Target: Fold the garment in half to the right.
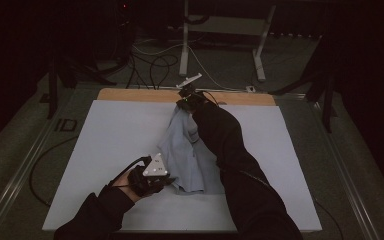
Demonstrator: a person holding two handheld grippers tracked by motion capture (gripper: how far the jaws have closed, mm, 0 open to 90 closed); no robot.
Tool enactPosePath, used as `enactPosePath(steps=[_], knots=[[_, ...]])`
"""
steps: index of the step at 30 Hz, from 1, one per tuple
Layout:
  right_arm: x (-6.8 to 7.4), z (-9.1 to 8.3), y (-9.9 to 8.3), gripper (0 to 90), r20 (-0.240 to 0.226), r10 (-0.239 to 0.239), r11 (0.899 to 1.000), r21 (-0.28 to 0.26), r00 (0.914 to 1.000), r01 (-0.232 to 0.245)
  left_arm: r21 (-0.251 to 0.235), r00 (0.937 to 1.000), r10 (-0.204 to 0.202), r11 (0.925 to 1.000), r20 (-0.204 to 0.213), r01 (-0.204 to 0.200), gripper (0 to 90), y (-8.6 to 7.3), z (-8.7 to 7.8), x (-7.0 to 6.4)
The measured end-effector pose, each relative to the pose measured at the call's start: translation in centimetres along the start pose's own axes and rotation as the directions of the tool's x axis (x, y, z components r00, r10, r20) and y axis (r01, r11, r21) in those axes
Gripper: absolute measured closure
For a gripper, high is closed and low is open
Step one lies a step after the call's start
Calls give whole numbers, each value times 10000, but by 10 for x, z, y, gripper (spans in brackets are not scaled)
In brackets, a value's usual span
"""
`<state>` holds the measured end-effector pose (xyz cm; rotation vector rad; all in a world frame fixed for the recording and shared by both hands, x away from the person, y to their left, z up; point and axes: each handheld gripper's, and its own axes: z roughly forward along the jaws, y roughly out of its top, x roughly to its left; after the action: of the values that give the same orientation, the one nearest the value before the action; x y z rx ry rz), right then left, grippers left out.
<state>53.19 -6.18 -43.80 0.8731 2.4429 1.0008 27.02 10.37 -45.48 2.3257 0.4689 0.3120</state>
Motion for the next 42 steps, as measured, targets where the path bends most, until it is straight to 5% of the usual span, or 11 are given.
enactPosePath(steps=[23,42], knots=[[-32,-34,-21,865,-66,452,9982,-397,9990,-455,-81,9940,971,9953,510,-968,853,42,25,-17],[-64,-46,-48,865,-63,883,9952,-417,9961,-885,122,9789,1826,9828,920,-1844,852,78,67,-34]])
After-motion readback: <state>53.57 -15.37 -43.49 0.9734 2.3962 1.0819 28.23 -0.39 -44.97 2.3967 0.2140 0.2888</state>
